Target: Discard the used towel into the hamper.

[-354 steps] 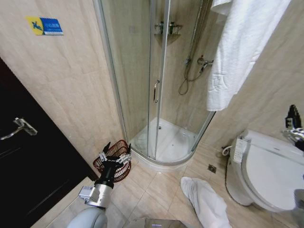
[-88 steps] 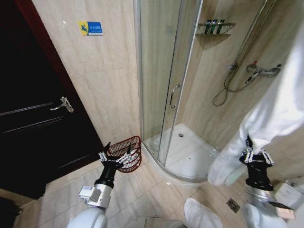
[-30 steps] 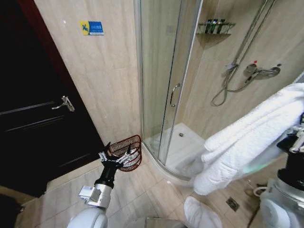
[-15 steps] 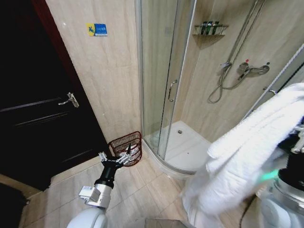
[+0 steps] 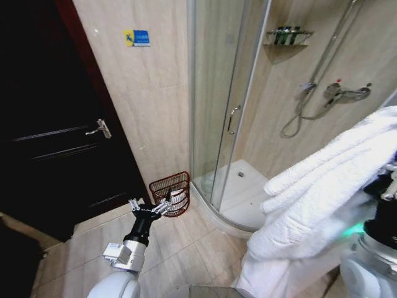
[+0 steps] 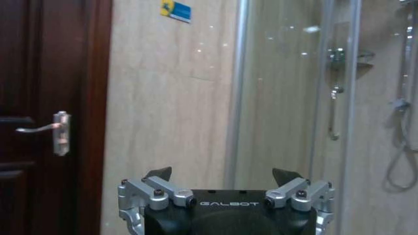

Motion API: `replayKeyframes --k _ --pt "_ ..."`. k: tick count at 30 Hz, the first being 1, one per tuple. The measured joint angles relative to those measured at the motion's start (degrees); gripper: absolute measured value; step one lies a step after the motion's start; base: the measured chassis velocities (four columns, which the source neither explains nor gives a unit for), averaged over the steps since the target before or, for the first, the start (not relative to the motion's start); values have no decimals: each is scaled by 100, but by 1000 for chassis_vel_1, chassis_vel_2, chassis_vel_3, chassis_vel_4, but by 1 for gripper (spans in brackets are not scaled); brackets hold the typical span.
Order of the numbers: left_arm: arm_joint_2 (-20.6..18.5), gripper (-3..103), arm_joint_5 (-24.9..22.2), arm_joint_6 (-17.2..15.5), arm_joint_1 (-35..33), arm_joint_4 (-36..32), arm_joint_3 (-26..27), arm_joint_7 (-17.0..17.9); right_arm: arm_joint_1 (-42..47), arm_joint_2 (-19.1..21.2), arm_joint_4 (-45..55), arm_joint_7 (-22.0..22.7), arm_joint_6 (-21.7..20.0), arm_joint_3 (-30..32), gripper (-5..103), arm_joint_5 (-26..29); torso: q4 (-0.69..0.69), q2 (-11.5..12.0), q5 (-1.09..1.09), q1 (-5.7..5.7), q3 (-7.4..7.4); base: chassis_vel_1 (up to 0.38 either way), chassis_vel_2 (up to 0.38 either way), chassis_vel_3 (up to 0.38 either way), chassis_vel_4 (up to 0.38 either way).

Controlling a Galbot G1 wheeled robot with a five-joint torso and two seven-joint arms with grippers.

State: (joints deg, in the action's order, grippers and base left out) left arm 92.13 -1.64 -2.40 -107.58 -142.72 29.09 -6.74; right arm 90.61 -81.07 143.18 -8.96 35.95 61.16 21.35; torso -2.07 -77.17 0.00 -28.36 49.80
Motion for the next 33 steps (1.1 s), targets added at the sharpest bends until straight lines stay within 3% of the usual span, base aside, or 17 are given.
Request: replayKeyframes --k 17,33 --pt "1 100 0 0 0 0 -1 0 6 -10 -10 10 34 32 7 -57 2 0 2 0 0 65 55 63 57" --pt "0 100 0 0 0 0 -1 0 21 -9 -42 -31 63 19 7 -51 0 -1 0 0 0 173 169 -172 -169"
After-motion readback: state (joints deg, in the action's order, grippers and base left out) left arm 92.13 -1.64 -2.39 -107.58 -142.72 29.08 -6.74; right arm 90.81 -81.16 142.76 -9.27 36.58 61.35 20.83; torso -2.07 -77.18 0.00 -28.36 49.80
